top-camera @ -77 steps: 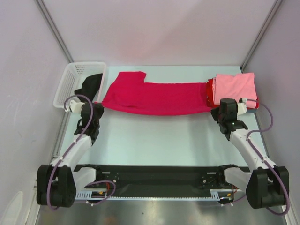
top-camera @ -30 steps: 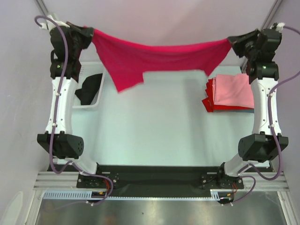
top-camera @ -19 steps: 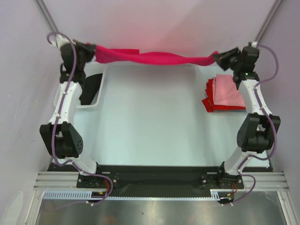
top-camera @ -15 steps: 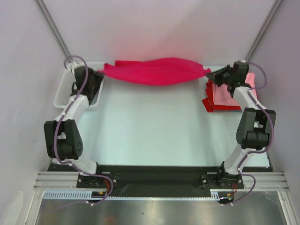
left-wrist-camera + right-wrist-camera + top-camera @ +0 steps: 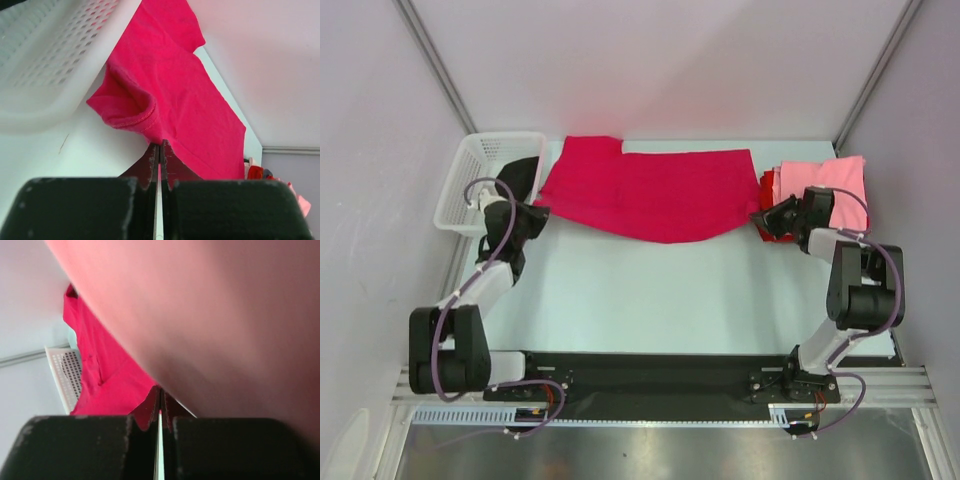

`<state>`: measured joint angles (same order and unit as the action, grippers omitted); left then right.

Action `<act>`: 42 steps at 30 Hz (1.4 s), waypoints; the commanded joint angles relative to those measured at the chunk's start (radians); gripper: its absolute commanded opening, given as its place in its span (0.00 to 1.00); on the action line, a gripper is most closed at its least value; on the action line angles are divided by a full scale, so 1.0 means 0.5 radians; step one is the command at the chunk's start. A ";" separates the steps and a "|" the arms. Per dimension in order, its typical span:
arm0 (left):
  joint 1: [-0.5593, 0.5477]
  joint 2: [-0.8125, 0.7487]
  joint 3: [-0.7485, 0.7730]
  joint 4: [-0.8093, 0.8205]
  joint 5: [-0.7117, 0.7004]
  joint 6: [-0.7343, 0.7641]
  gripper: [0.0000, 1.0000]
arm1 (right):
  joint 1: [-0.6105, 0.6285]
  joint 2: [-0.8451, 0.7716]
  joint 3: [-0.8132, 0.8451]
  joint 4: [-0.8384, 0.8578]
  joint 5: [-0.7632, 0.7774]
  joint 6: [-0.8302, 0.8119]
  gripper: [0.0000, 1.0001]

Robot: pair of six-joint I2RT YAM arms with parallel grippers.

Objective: Fold and stack the t-shirts
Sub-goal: Fold the tshirt

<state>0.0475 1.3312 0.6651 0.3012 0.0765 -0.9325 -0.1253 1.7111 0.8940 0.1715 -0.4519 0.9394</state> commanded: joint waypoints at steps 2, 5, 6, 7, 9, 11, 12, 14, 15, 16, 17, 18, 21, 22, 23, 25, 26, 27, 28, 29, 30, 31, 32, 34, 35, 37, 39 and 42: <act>0.034 -0.296 -0.311 0.073 -0.085 0.000 0.00 | 0.005 -0.271 -0.263 0.084 0.099 -0.081 0.00; 0.058 -0.435 -0.464 0.021 -0.147 0.009 0.00 | 0.011 -0.369 -0.343 0.007 0.152 -0.142 0.00; 0.071 -0.477 -0.480 -0.016 -0.208 0.015 0.00 | 0.017 -0.379 -0.346 -0.021 0.152 -0.157 0.00; 0.083 -0.539 -0.496 -0.044 -0.242 0.024 0.00 | 0.024 -0.388 -0.343 -0.063 0.155 -0.203 0.00; 0.126 -0.570 -0.517 -0.078 -0.233 0.033 0.00 | 0.057 -0.388 -0.276 -0.140 0.183 -0.262 0.00; 0.153 -0.598 -0.514 -0.117 -0.214 0.046 0.00 | 0.094 -0.403 -0.214 -0.312 0.329 -0.323 0.00; 0.154 -0.607 -0.514 -0.130 -0.214 0.049 0.00 | 0.140 -0.449 -0.217 -0.330 0.385 -0.329 0.00; 0.154 -0.634 -0.560 -0.118 -0.211 0.049 0.00 | 0.183 -0.520 -0.254 -0.379 0.531 -0.333 0.00; 0.154 -0.644 -0.578 -0.112 -0.214 0.049 0.00 | 0.220 -0.587 -0.303 -0.407 0.590 -0.311 0.00; 0.154 -0.647 -0.591 -0.105 -0.214 0.055 0.00 | 0.235 -0.627 -0.330 -0.401 0.636 -0.299 0.00; 0.157 -0.656 -0.612 -0.105 -0.211 0.058 0.00 | 0.244 -0.667 -0.367 -0.398 0.722 -0.287 0.00; 0.157 -0.662 -0.624 -0.105 -0.205 0.058 0.00 | 0.244 -0.704 -0.398 -0.401 0.768 -0.250 0.00; 0.154 -0.686 -0.689 -0.099 -0.181 0.058 0.00 | 0.306 -0.885 -0.573 -0.362 0.894 -0.155 0.00; 0.154 -0.699 -0.704 -0.090 -0.171 0.061 0.00 | 0.306 -0.958 -0.676 -0.285 0.904 -0.142 0.00; 0.157 -0.711 -0.735 -0.093 -0.168 0.070 0.00 | 0.309 -0.992 -0.711 -0.266 0.955 -0.127 0.00; 0.154 -0.751 -0.756 -0.142 -0.184 0.107 0.00 | 0.306 -1.047 -0.790 -0.266 0.996 -0.103 0.00; 0.157 -0.769 -0.772 -0.166 -0.193 0.125 0.00 | 0.306 -1.057 -0.812 -0.266 0.999 -0.108 0.00; 0.157 -0.791 -0.781 -0.194 -0.220 0.138 0.00 | 0.303 -1.057 -0.821 -0.281 1.002 -0.112 0.00; 0.157 -0.842 -0.790 -0.243 -0.236 0.150 0.00 | 0.303 -1.051 -0.831 -0.294 0.999 -0.106 0.00; 0.157 -0.873 -0.821 -0.259 -0.251 0.153 0.00 | 0.306 -1.045 -0.852 -0.315 1.017 -0.102 0.00; 0.157 -0.898 -0.842 -0.271 -0.269 0.141 0.00 | 0.306 -1.038 -0.861 -0.331 1.026 -0.093 0.00; 0.157 -0.956 -0.861 -0.289 -0.309 0.138 0.00 | 0.303 -1.038 -0.874 -0.331 1.033 -0.090 0.00; 0.154 -0.981 -0.888 -0.308 -0.340 0.132 0.00 | 0.306 -1.038 -0.892 -0.331 1.057 -0.087 0.00; 0.157 -1.069 -0.907 -0.411 -0.429 0.110 0.00 | 0.309 -1.048 -0.910 -0.429 1.109 -0.084 0.04; 0.157 -1.100 -0.925 -0.443 -0.453 0.104 0.00 | 0.309 -1.060 -0.920 -0.444 1.127 -0.084 0.06; 0.157 -1.162 -0.937 -0.543 -0.521 0.095 0.00 | 0.309 -1.100 -0.944 -0.499 1.176 -0.096 0.26; 0.157 -1.223 -0.934 -0.590 -0.561 0.119 0.00 | 0.309 -1.158 -0.969 -0.566 1.219 -0.090 0.35; 0.154 -1.291 -0.947 -0.688 -0.576 0.144 0.01 | 0.309 -1.256 -1.015 -0.558 1.260 -0.102 0.51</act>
<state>0.1146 0.7197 0.2016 0.0040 -0.1478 -0.8886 0.0288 1.1408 0.4023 -0.0853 0.1101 0.8906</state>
